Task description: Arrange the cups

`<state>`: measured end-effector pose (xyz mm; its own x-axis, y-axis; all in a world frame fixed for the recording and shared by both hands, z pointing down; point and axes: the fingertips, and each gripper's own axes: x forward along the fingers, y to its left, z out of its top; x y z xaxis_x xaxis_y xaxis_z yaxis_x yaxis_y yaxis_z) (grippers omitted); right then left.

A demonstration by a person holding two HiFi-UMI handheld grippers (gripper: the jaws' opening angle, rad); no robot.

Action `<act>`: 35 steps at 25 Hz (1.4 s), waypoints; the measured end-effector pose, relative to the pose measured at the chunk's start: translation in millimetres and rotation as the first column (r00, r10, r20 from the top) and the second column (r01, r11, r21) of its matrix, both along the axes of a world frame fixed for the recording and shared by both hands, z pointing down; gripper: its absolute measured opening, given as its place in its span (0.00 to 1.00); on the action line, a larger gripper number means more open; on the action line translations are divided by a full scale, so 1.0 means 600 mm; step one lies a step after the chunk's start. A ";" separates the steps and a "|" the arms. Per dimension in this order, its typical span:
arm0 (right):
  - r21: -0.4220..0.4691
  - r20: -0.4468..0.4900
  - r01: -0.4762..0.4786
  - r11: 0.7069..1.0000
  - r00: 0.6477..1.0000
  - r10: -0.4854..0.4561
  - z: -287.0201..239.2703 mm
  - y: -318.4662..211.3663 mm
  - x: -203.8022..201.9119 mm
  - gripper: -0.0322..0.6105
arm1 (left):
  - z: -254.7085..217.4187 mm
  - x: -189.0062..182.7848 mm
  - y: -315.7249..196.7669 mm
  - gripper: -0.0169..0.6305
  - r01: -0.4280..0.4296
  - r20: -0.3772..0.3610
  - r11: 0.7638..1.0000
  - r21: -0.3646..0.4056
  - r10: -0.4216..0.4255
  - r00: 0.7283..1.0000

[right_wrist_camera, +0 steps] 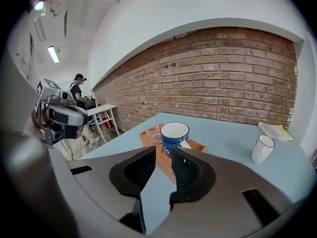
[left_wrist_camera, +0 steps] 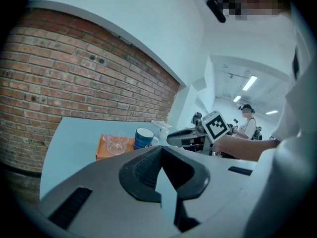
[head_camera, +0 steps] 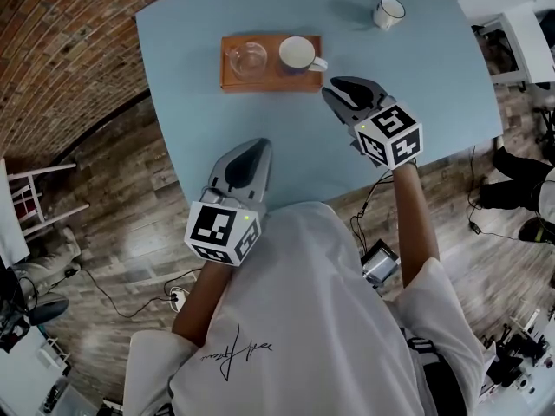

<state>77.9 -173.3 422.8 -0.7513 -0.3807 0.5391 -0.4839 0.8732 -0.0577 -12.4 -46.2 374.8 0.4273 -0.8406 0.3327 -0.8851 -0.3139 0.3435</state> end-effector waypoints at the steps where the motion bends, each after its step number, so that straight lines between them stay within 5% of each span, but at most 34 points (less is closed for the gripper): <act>1: -0.004 -0.006 0.001 1.000 1.000 -0.001 0.005 -0.004 0.000 0.17 | 0.003 -0.001 0.002 0.04 0.005 -0.003 1.000 -0.006 -0.005 1.000; 23: 0.053 -0.206 0.109 0.993 0.974 -0.096 0.085 -0.085 -0.009 0.21 | 0.021 -0.012 -0.012 0.04 0.028 -0.010 0.998 -0.064 -0.029 1.000; 35: 0.078 -0.226 0.302 0.950 0.933 -0.278 0.098 -0.086 -0.037 0.22 | 0.041 -0.012 -0.019 0.04 0.016 -0.032 0.993 -0.115 -0.020 0.999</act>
